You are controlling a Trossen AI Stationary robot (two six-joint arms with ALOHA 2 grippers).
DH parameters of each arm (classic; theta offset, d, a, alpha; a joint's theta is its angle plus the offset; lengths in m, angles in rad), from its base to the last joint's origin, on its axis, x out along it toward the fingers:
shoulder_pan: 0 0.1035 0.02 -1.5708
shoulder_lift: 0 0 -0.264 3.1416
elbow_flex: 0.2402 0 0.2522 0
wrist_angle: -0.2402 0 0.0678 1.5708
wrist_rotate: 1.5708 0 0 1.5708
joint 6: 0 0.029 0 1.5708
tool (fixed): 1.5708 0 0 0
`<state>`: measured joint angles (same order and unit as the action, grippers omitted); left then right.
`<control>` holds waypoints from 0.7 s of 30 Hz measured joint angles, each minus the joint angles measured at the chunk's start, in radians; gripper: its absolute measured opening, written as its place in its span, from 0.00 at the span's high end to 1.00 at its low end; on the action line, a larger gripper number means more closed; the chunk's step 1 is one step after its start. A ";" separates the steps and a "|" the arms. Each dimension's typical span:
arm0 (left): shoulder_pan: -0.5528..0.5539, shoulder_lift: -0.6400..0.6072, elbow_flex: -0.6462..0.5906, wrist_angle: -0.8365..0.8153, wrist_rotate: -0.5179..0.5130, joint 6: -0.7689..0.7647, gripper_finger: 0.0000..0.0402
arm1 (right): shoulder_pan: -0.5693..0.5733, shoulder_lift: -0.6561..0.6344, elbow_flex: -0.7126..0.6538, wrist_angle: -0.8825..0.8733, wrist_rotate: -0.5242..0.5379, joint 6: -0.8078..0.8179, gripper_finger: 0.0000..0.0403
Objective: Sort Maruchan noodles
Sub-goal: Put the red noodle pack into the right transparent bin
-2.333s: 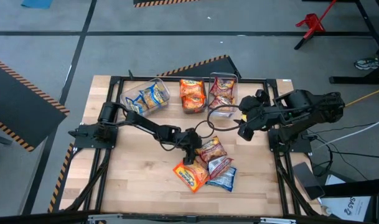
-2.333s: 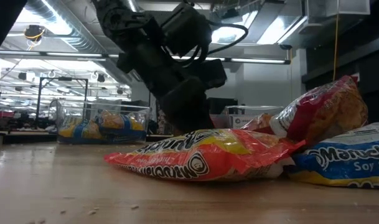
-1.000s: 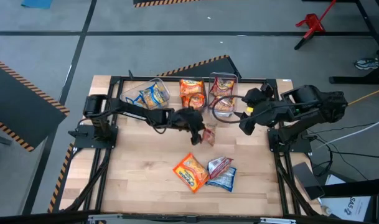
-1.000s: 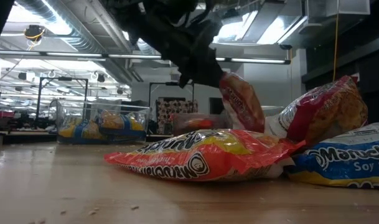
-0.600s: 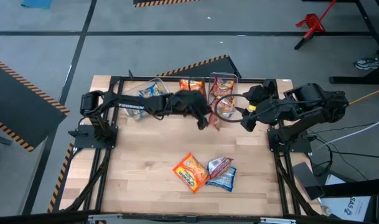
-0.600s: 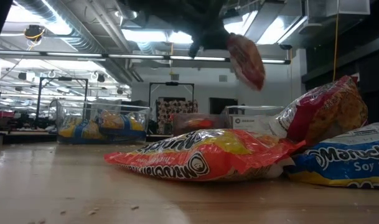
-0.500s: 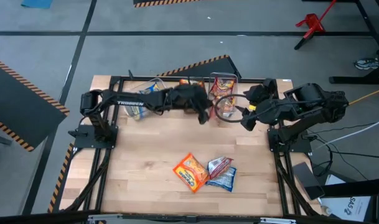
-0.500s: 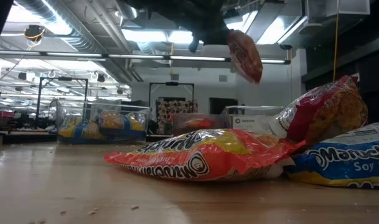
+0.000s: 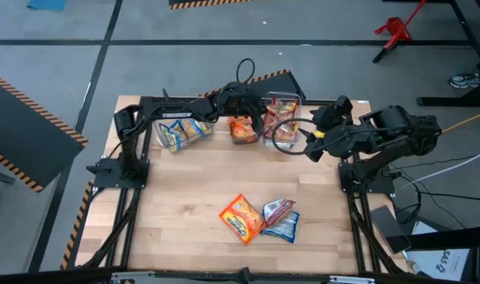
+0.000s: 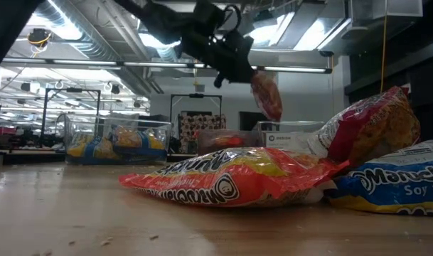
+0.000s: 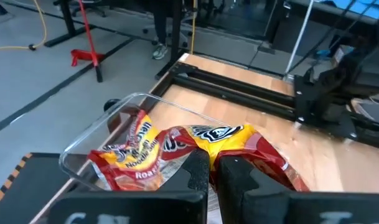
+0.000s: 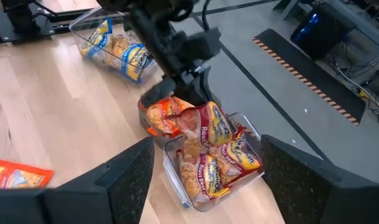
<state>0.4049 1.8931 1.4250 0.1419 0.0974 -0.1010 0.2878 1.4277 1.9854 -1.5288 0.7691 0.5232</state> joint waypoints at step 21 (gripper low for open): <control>-0.005 0.355 0.363 0.032 0.220 -0.095 0.99 | 0.000 0.000 0.000 0.000 0.009 0.002 0.31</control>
<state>0.4003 2.2483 1.7876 0.1742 0.3171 -0.1956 0.2878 1.4277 1.9854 -1.5288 0.7785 0.5255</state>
